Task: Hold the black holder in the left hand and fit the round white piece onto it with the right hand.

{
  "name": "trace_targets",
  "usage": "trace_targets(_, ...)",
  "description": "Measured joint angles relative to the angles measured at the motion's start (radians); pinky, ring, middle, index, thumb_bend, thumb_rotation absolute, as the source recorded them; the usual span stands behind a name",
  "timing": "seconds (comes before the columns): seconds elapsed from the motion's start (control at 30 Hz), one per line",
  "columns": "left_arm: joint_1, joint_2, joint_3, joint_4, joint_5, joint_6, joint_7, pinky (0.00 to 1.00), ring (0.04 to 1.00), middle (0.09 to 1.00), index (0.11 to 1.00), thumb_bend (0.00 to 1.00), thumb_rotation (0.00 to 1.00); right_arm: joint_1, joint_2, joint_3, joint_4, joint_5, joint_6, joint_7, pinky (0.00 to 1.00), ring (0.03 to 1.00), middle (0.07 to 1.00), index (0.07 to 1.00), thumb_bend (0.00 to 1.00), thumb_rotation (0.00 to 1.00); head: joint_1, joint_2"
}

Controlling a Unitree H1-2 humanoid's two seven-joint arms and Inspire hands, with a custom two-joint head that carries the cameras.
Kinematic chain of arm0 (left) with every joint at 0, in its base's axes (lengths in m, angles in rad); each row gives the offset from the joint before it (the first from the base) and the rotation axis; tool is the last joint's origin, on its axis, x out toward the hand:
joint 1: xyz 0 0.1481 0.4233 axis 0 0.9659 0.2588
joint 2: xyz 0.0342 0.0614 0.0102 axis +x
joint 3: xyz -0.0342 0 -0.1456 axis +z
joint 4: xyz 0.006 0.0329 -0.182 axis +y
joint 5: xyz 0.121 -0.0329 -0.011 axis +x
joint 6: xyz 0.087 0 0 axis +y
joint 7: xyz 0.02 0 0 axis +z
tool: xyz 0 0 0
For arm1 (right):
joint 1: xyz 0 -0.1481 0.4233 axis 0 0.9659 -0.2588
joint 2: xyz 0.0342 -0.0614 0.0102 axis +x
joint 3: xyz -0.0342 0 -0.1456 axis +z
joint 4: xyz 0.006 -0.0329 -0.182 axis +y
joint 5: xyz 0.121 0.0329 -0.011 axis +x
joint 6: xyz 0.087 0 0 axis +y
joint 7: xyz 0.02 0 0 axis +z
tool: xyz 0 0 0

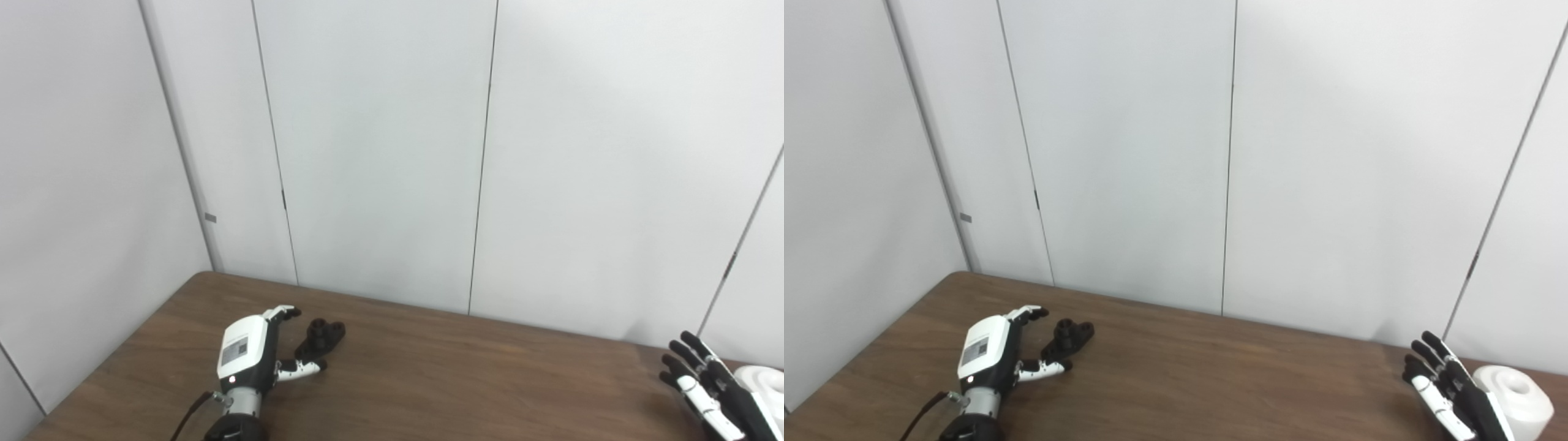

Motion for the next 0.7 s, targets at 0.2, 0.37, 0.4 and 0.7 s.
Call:
trace_targets(0.2, 0.0, 0.008, -0.023, -0.01, 0.008, 0.05, -0.06, 0.73, 0.826, 0.831, 0.793, 1.0, 0.39, 0.003, -0.001, 0.002, -0.007, -0.005, 0.0, -0.004, 0.82, 0.867, 0.898, 0.896, 0.36, 0.45, -0.003, 0.006)
trace_targets(0.37, -0.008, 0.011, -0.039, -0.007, 0.016, 0.07, -0.073, 0.75, 0.83, 0.831, 0.78, 1.0, 0.41, 0.007, -0.001, 0.004, -0.012, -0.008, 0.001, -0.004, 0.82, 0.864, 0.894, 0.898, 0.37, 0.45, -0.006, 0.006)
trace_targets(0.4, -0.011, 0.011, -0.041, -0.001, 0.016, 0.07, -0.073, 0.75, 0.83, 0.831, 0.778, 1.0, 0.42, 0.008, -0.001, 0.005, -0.014, -0.008, 0.001, -0.004, 0.81, 0.863, 0.893, 0.897, 0.37, 0.45, -0.006, 0.006)
trace_targets(0.7, -0.041, 0.012, -0.053, 0.031, 0.01, 0.076, -0.081, 0.78, 0.839, 0.832, 0.761, 1.0, 0.4, 0.01, 0.0, 0.005, -0.02, -0.01, 0.002, -0.01, 0.8, 0.86, 0.888, 0.886, 0.37, 0.43, -0.008, 0.008)
